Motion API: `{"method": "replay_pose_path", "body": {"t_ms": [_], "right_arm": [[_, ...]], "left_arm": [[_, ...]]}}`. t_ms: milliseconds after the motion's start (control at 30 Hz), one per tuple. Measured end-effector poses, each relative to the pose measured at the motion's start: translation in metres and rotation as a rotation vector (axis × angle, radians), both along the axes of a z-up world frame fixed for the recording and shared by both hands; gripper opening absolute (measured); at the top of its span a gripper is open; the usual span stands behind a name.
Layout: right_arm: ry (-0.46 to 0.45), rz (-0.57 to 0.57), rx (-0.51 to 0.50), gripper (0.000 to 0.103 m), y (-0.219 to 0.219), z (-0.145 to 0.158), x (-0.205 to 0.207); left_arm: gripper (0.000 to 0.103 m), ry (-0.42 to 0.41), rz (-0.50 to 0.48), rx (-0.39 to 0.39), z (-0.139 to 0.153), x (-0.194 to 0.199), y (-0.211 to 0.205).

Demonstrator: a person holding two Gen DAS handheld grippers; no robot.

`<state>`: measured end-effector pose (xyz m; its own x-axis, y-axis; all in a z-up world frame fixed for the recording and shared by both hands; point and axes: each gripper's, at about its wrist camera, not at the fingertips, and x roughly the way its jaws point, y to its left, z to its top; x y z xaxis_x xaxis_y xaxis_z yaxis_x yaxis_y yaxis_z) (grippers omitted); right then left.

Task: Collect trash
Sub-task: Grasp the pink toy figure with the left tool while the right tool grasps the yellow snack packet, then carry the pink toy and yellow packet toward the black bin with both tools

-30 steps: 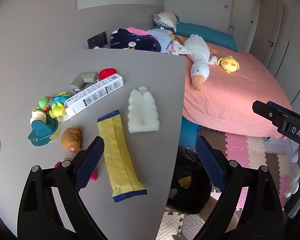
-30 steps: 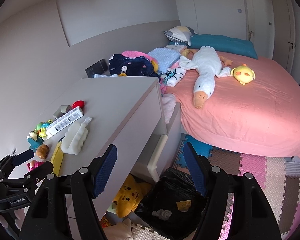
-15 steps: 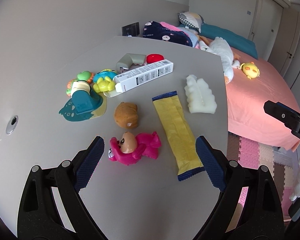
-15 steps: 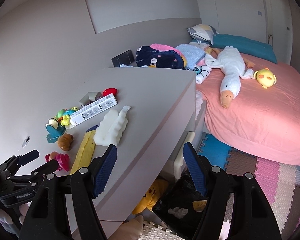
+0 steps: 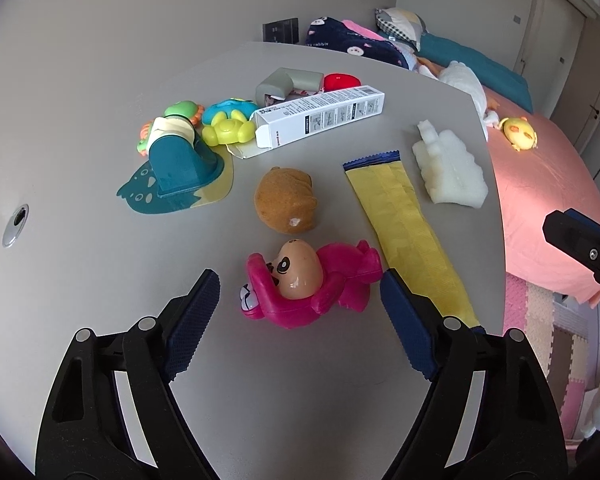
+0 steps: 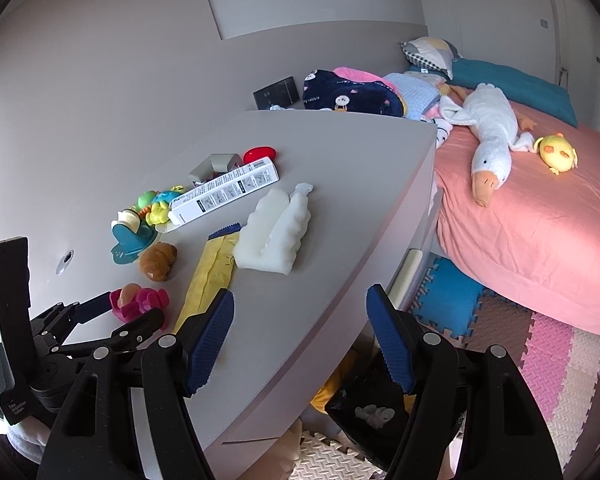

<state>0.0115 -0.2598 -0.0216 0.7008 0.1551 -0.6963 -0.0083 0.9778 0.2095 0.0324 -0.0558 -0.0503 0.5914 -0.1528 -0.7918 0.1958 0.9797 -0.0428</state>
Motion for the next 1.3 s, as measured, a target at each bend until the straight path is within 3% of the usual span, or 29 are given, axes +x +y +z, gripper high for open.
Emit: {"method": "replay_pose_path", "body": {"t_ms": [100,200,767,967,1133,1200,1300], "right_arm": [[0.006,0.008,-0.004,0.070,0.006,-0.002,0.002],[0.013,0.018,-0.005,0.070,0.012,-0.004,0.005],[0.080,0.132,-0.022,0.069,0.080,-0.029,0.035],[0.114,0.161,-0.082,0.054,0.099,-0.037,0.044],[0.107,0.188,-0.094,0.027,0.103,-0.037,0.044],[0.102,0.206,-0.094,0.020,0.106,-0.035,0.044],[0.077,0.223,-0.104,0.017,0.111,-0.029,0.039]], "left_arm": [[0.079,0.004,0.008,-0.014,-0.002,0.003,0.001],[0.066,-0.003,0.006,-0.007,-0.004,0.003,0.000],[0.065,-0.110,0.192,0.019,0.027,-0.021,0.059],[0.065,-0.091,0.203,-0.010,0.022,-0.019,0.064],[0.065,-0.093,0.233,-0.012,0.023,-0.017,0.073],[0.065,-0.086,0.248,-0.016,0.022,-0.015,0.077],[0.065,-0.080,0.264,-0.025,0.021,-0.014,0.081]]}}
